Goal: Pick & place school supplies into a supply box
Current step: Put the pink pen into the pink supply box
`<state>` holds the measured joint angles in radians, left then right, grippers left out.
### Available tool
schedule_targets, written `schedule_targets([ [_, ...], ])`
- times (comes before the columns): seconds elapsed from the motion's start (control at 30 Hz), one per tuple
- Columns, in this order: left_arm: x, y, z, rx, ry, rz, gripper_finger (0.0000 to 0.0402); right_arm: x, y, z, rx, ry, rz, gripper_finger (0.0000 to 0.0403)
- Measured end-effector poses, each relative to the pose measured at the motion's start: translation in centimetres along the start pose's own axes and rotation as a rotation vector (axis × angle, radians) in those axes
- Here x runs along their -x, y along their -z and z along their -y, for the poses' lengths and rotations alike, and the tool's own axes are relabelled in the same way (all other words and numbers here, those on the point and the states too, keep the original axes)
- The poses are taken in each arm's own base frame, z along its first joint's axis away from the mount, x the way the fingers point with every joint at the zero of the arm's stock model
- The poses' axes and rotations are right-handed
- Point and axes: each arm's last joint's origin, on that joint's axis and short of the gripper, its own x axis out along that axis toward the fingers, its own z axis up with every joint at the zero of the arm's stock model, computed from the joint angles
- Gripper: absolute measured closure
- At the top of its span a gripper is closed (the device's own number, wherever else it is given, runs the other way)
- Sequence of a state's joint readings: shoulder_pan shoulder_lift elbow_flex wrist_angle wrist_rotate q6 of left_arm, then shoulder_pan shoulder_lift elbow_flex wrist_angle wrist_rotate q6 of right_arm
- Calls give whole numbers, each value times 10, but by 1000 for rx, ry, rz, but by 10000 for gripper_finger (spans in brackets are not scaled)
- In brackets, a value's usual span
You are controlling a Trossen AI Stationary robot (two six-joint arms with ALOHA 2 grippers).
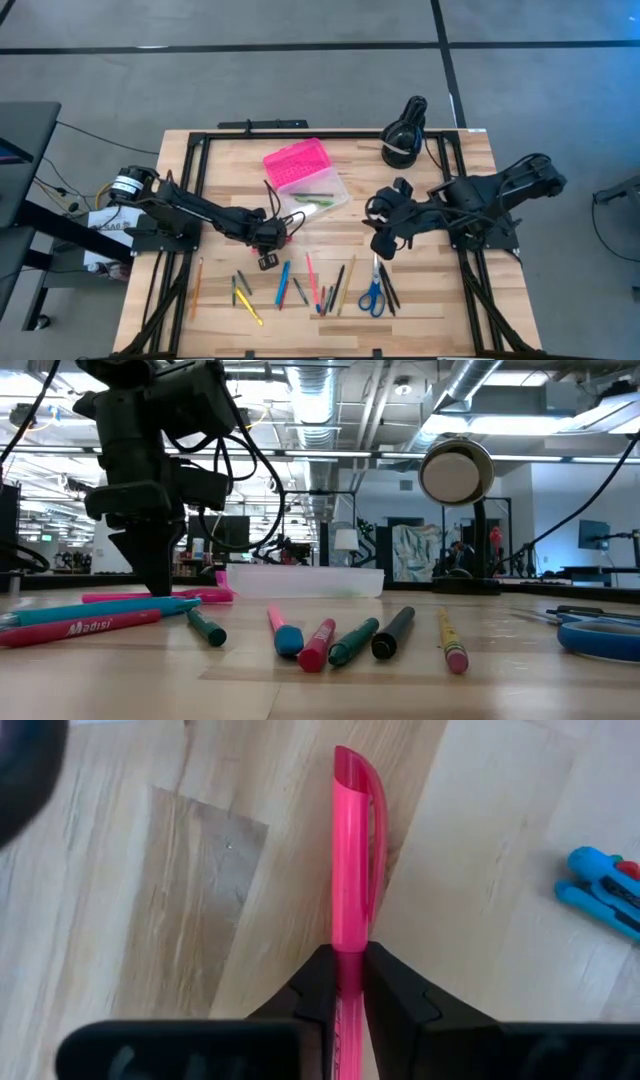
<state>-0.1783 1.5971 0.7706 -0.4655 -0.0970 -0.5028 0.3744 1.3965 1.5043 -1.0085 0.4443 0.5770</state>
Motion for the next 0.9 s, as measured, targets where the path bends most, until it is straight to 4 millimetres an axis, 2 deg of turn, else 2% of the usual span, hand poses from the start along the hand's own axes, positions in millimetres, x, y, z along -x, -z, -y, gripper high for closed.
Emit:
schedule_targets([
  [0.33, 9, -16, 6, -31, 131, -10, 375, -5, 1, -2, 11, 11, -18, 287],
  [0.5, 20, -25, 11, -50, 159, -15, 375, -5, 2, -3, 14, 8, -18, 287],
  [0.73, 47, -59, 14, -95, 151, 113, 375, -4, 2, -3, 13, 7, -17, 287],
  [0.9, 63, -88, -8, -71, 26, 239, 376, -4, 1, -4, -1, 2, -8, 287],
])
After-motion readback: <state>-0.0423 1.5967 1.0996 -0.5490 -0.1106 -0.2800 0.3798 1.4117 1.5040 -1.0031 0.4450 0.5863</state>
